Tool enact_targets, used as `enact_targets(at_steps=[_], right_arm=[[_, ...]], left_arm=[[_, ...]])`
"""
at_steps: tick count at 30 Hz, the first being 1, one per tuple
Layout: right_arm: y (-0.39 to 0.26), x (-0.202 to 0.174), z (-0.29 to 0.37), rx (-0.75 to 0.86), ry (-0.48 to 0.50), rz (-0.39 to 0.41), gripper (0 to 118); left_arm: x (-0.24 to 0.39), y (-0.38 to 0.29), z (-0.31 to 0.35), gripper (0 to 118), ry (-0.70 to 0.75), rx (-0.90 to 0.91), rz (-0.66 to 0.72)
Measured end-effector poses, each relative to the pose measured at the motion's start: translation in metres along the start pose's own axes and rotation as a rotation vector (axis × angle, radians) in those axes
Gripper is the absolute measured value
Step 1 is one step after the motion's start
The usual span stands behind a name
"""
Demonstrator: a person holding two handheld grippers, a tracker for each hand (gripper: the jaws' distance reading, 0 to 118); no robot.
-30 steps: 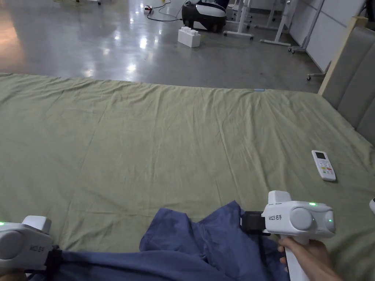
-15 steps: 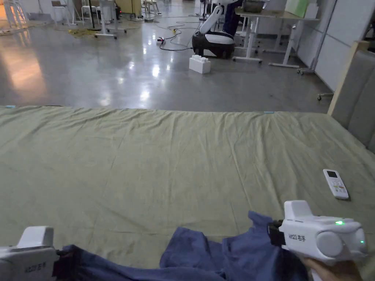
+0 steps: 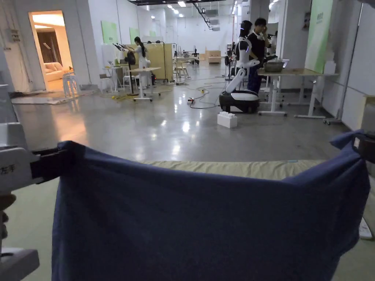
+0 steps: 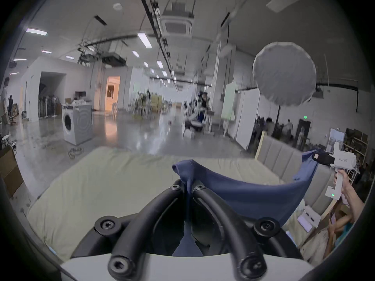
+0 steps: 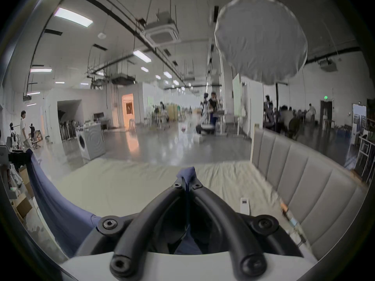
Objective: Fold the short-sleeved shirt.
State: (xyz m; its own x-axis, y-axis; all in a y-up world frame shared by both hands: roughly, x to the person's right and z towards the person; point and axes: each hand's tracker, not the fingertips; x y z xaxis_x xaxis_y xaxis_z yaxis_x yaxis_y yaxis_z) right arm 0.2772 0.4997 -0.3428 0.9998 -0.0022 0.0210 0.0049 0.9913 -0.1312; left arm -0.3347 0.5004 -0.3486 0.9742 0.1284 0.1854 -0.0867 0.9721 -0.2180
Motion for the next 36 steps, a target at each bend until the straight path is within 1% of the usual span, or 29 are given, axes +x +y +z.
enact_targets(at_steps=[2, 4, 5, 6, 8, 11, 15, 17, 19, 21, 23, 24, 27, 32, 36], right_arm=[[0.032, -0.007, 0.01, 0.061, -0.006, 0.029, 2], [0.071, -0.018, 0.022, 0.16, -0.02, 0.108, 2], [0.087, -0.021, 0.027, 0.183, -0.04, 0.114, 2], [0.103, -0.023, 0.028, 0.185, -0.042, 0.101, 2], [0.135, -0.029, 0.034, 0.215, -0.049, 0.112, 2], [0.179, -0.038, 0.044, 0.275, -0.084, 0.154, 2], [0.222, -0.05, 0.049, 0.318, -0.169, 0.232, 2], [0.232, -0.052, 0.049, 0.324, -0.189, 0.231, 2], [0.236, -0.048, 0.047, 0.324, -0.195, 0.198, 2], [0.235, -0.046, 0.045, 0.322, -0.201, 0.185, 2], [0.232, -0.044, 0.043, 0.313, -0.212, 0.2, 2], [0.229, -0.043, 0.043, 0.324, -0.212, 0.201, 2], [0.224, -0.041, 0.037, 0.316, -0.208, 0.209, 2], [0.215, -0.039, 0.018, 0.296, -0.216, 0.214, 2], [0.204, -0.04, -0.001, 0.288, -0.221, 0.225, 2]], left_arm=[[0.007, 0.027, 0.015, 6, 0.012, 0.057, -0.03], [0.014, 0.053, 0.025, 6, 0.044, 0.101, -0.061], [0.016, 0.064, 0.029, 6, 0.046, 0.117, -0.064], [0.018, 0.077, 0.034, 5, 0.049, 0.141, -0.066], [0.021, 0.098, 0.04, 6, 0.069, 0.168, -0.082], [0.024, 0.127, 0.046, 6, 0.086, 0.21, -0.092], [0.027, 0.155, 0.045, 5, 0.109, 0.253, -0.099], [0.027, 0.16, 0.041, 6, 0.114, 0.243, -0.086], [0.028, 0.161, 0.037, 5, 0.107, 0.243, -0.074], [0.028, 0.159, 0.035, 6, 0.091, 0.24, -0.052], [0.031, 0.156, 0.034, 5, 0.088, 0.252, -0.053], [0.033, 0.155, 0.032, 6, 0.095, 0.265, -0.081], [0.032, 0.152, 0.024, 6, 0.103, 0.245, -0.097], [0.031, 0.146, 0.006, 6, 0.102, 0.232, -0.062], [0.032, 0.138, -0.018, 5, 0.124, 0.221, -0.092]])
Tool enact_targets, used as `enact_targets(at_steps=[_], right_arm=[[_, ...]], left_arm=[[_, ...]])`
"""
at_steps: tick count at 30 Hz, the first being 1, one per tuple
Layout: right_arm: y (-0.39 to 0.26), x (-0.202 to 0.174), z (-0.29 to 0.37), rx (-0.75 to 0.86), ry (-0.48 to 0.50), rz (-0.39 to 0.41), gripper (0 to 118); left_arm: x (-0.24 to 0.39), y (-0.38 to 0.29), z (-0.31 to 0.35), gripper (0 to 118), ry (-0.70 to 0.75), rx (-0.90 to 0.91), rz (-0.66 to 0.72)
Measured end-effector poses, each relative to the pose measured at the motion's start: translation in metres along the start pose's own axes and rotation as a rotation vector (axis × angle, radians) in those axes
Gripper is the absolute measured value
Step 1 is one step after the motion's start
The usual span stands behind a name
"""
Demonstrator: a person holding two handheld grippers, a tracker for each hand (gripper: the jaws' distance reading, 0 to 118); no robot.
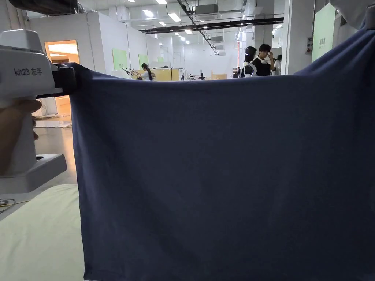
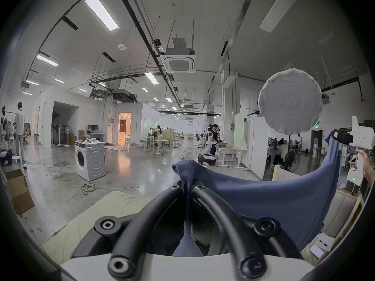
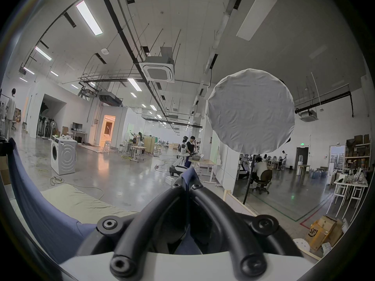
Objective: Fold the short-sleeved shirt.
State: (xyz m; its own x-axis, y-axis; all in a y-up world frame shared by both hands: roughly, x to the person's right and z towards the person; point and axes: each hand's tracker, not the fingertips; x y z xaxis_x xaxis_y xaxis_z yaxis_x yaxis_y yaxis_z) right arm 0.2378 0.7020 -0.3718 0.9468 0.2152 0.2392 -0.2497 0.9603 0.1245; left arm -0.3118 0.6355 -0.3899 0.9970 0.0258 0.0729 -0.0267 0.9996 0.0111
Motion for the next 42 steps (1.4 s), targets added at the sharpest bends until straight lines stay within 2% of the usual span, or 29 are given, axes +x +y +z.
enact_targets(at_steps=[2, 5, 13, 17, 19, 21, 28, 34, 36, 38, 42], right_arm=[[-0.008, -0.006, -0.008, 0.008, -0.011, 0.023, 2], [-0.019, -0.011, -0.023, 0.004, -0.008, 0.008, 2], [-0.039, -0.031, -0.068, -0.017, -0.089, 0.061, 2], [-0.047, -0.042, -0.086, -0.024, -0.086, 0.047, 2], [-0.053, -0.05, -0.106, -0.037, -0.086, 0.069, 2], [-0.055, -0.059, -0.122, -0.048, -0.094, 0.083, 2], [-0.049, -0.085, -0.157, -0.044, -0.098, 0.114, 2], [-0.057, -0.096, -0.19, -0.055, -0.108, 0.13, 2], [-0.063, -0.1, -0.195, -0.065, -0.104, 0.136, 2], [-0.076, -0.102, -0.197, -0.084, -0.079, 0.093, 2], [-0.123, -0.112, -0.199, -0.155, -0.041, 0.098, 2]], left_arm=[[0.001, -0.006, -0.014, 6, 0.007, -0.017, -0.004], [0.004, -0.015, -0.032, 5, 0.016, -0.022, 0.006], [0.003, -0.041, -0.079, 6, 0.008, -0.06, 0.001], [-0.001, -0.052, -0.105, 6, 0.015, -0.088, 0.037], [0.001, -0.059, -0.122, 6, 0.036, -0.098, 0.023], [0.007, -0.064, -0.14, 6, 0.084, -0.116, -0.062], [0.004, -0.064, -0.188, 6, 0.112, -0.121, 0.005], [0.011, -0.069, -0.209, 5, 0.111, -0.136, -0.043], [0.011, -0.074, -0.214, 6, 0.115, -0.15, -0.036], [0.008, -0.089, -0.219, 6, 0.105, -0.162, 0.001], [0.006, -0.134, -0.225, 5, 0.095, -0.226, 0.006]])
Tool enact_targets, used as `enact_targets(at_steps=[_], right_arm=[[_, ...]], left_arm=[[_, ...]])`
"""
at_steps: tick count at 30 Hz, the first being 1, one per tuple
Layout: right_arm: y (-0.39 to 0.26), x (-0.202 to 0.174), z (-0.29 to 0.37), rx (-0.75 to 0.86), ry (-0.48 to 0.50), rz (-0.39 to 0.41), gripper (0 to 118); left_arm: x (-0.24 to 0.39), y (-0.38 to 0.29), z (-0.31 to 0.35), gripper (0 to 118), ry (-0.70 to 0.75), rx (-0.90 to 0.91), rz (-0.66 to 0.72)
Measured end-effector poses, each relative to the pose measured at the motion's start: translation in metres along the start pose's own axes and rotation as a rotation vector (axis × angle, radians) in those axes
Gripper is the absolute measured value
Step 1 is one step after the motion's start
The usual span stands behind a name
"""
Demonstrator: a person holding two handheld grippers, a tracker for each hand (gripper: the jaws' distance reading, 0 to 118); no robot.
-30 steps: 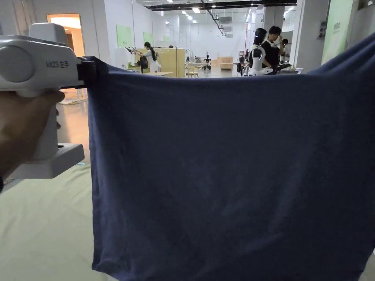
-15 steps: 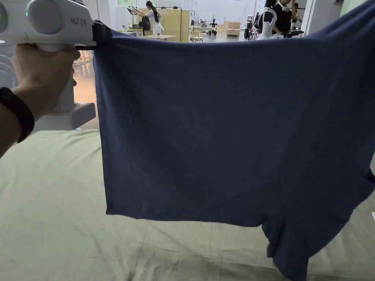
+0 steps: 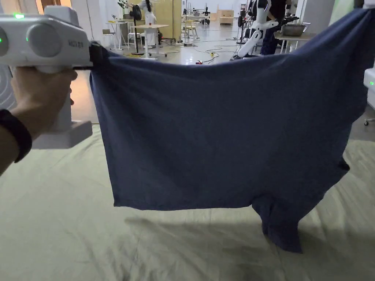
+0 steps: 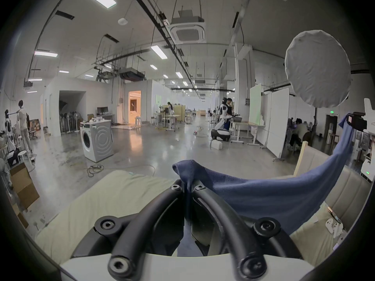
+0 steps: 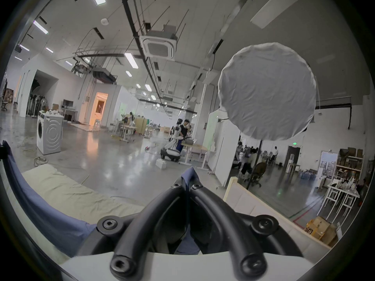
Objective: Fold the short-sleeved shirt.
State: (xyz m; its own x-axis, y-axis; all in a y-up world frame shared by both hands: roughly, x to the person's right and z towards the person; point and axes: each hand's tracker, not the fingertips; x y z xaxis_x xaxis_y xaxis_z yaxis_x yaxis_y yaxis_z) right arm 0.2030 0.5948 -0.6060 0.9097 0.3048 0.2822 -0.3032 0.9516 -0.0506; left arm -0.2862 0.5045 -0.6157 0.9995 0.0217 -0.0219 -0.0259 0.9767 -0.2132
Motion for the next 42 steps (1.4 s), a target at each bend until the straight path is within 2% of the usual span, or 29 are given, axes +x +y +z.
enact_targets(at_steps=[2, 3, 5, 6, 7, 9, 10, 11, 12, 13, 14, 15, 16, 17, 19, 24, 25, 26, 27, 28, 29, 30, 31, 32, 33, 35, 40, 41, 42], right_arm=[[-0.032, -0.007, 0.0, -0.058, 0.036, -0.03, 2], [-0.049, -0.008, 0.007, -0.035, 0.055, -0.07, 2], [-0.085, -0.011, 0.018, -0.103, 0.112, -0.148, 2], [-0.098, -0.014, 0.026, -0.049, 0.115, -0.075, 2], [-0.117, -0.014, 0.035, -0.117, 0.144, -0.097, 2], [-0.135, -0.006, 0.065, -0.065, 0.15, -0.072, 2], [-0.15, 0.0, 0.083, -0.111, 0.224, -0.132, 2], [-0.163, 0.006, 0.102, -0.105, 0.22, -0.179, 2], [-0.169, 0.012, 0.129, -0.088, 0.214, -0.125, 2], [-0.183, 0.018, 0.153, -0.086, 0.272, -0.131, 2], [-0.193, 0.022, 0.175, -0.101, 0.232, -0.122, 2], [-0.197, 0.03, 0.202, -0.007, 0.2, -0.069, 2], [-0.212, 0.034, 0.226, -0.113, 0.246, -0.206, 2], [-0.223, 0.039, 0.246, -0.154, 0.263, -0.247, 2], [-0.242, 0.043, 0.293, -0.121, 0.245, -0.195, 2], [-0.29, 0.043, 0.376, -0.245, 0.259, -0.204, 2], [-0.29, 0.043, 0.39, -0.177, 0.296, -0.127, 2], [-0.307, 0.041, 0.402, -0.344, 0.32, -0.229, 2], [-0.307, 0.041, 0.414, -0.231, 0.294, -0.168, 2], [-0.324, 0.042, 0.419, -0.344, 0.353, -0.207, 2], [-0.337, 0.038, 0.429, -0.448, 0.331, -0.229, 2], [-0.338, 0.033, 0.431, -0.333, 0.316, -0.123, 2], [-0.355, 0.029, 0.433, -0.458, 0.343, -0.198, 2], [-0.368, 0.032, 0.44, -0.521, 0.314, -0.217, 2], [-0.374, 0.03, 0.44, -0.449, 0.308, -0.183, 2], [-0.398, 0.026, 0.439, -0.602, 0.313, -0.259, 2], [-0.431, 0.03, 0.428, -0.647, 0.32, -0.291, 2], [-0.434, 0.031, 0.426, -0.646, 0.319, -0.284, 2], [-0.437, 0.031, 0.422, -0.659, 0.315, -0.271, 2]], left_arm=[[-0.003, -0.029, -0.007, 6, -0.03, -0.045, 0.018], [-0.007, -0.046, -0.009, 6, -0.073, -0.062, 0.077], [-0.012, -0.079, -0.009, 6, -0.11, -0.096, 0.141], [-0.013, -0.096, -0.005, 6, -0.118, -0.116, 0.154], [-0.015, -0.11, 0.003, 6, -0.122, -0.119, 0.129], [-0.02, -0.133, 0.026, 6, -0.154, -0.097, 0.13], [-0.028, -0.148, 0.046, 6, -0.212, -0.047, 0.2], [-0.034, -0.161, 0.06, 6, -0.269, -0.02, 0.241], [-0.039, -0.174, 0.076, 5, -0.295, -0.019, 0.262], [-0.037, -0.185, 0.095, 5, -0.331, -0.004, 0.29], [-0.046, -0.2, 0.11, 5, -0.248, -0.047, 0.208], [-0.052, -0.215, 0.126, 6, -0.28, -0.048, 0.201], [-0.056, -0.228, 0.142, 5, -0.273, -0.058, 0.21], [-0.058, -0.243, 0.155, 5, -0.265, -0.075, 0.236], [-0.066, -0.276, 0.185, 5, -0.287, -0.087, 0.282], [-0.073, -0.34, 0.252, 5, -0.331, -0.129, 0.369], [-0.072, -0.351, 0.264, 5, -0.323, -0.139, 0.371], [-0.075, -0.361, 0.27, 5, -0.315, -0.163, 0.379], [-0.078, -0.371, 0.277, 5, -0.317, -0.19, 0.359], [-0.08, -0.38, 0.282, 6, -0.303, -0.22, 0.32], [-0.082, -0.387, 0.287, 5, -0.28, -0.233, 0.31], [-0.088, -0.396, 0.29, 5, -0.261, -0.253, 0.335], [-0.09, -0.404, 0.293, 5, -0.286, -0.274, 0.351], [-0.091, -0.411, 0.295, 6, -0.278, -0.287, 0.355], [-0.093, -0.42, 0.297, 6, -0.278, -0.315, 0.351], [-0.093, -0.434, 0.297, 6, -0.267, -0.378, 0.292], [-0.109, -0.468, 0.287, 6, -0.258, -0.448, 0.278], [-0.11, -0.47, 0.286, 10, -0.258, -0.457, 0.279], [-0.113, -0.472, 0.285, 25, -0.244, -0.469, 0.276]])
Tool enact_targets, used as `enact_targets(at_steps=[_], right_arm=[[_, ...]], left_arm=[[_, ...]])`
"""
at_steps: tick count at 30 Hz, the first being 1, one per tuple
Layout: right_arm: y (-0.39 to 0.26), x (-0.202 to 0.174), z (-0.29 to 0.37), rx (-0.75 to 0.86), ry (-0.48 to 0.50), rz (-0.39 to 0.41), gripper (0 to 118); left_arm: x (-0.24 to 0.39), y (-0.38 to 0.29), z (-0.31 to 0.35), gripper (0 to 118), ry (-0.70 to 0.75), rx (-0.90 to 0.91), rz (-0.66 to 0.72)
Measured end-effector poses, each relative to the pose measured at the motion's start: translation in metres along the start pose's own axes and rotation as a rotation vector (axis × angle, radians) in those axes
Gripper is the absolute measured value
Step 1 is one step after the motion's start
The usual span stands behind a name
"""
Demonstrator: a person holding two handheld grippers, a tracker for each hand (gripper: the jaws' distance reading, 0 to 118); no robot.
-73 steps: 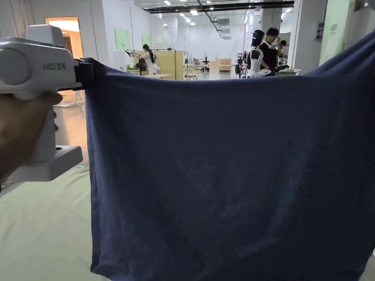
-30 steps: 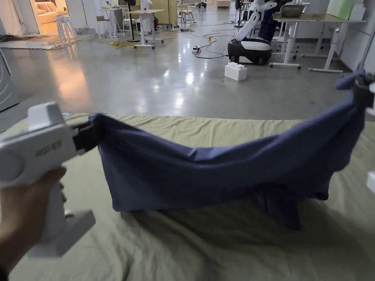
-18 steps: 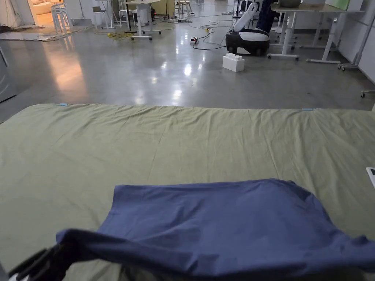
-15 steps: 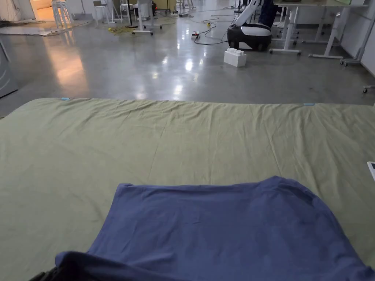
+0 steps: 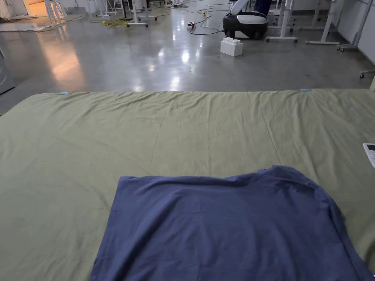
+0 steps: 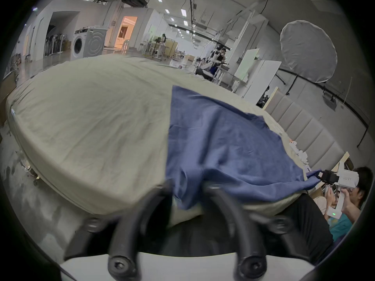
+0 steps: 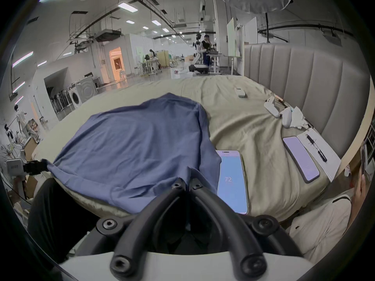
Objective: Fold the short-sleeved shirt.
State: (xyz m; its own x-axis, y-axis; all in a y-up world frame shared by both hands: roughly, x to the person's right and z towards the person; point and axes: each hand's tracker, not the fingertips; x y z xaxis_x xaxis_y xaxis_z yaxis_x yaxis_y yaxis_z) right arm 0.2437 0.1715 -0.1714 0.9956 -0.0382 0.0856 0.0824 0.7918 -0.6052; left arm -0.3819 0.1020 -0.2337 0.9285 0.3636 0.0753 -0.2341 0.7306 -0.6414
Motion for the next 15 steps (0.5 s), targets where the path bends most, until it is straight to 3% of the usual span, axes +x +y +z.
enact_targets(at_steps=[1, 2, 3, 4, 5, 9, 15], right_arm=[[0.001, 0.003, -0.005, -0.044, -0.006, 0.01, 5], [-0.008, 0.017, -0.01, -0.051, 0.005, -0.012, 19], [-0.01, 0.024, -0.014, -0.069, 0.011, -0.04, 57], [-0.012, 0.031, -0.015, -0.074, 0.002, -0.067, 80], [-0.013, 0.036, -0.015, -0.059, -0.016, -0.09, 86], [-0.008, 0.049, 0.004, 0.012, -0.089, -0.162, 83], [0.033, 0.012, 0.054, 0.242, -0.087, -0.098, 83]], left_arm=[[-0.004, 0.001, 0.0, 46, 0.028, -0.009, 0.005], [-0.007, 0.001, 0.001, 68, 0.051, -0.018, 0.018], [-0.009, -0.001, 0.005, 88, 0.06, -0.007, 0.025], [-0.012, 0.001, 0.01, 95, 0.064, 0.005, 0.026], [-0.012, 0.004, 0.017, 95, 0.084, 0.025, 0.026], [0.008, 0.028, 0.056, 95, 0.182, 0.132, -0.057], [0.088, 0.08, 0.104, 95, 0.178, 0.31, -0.128]])
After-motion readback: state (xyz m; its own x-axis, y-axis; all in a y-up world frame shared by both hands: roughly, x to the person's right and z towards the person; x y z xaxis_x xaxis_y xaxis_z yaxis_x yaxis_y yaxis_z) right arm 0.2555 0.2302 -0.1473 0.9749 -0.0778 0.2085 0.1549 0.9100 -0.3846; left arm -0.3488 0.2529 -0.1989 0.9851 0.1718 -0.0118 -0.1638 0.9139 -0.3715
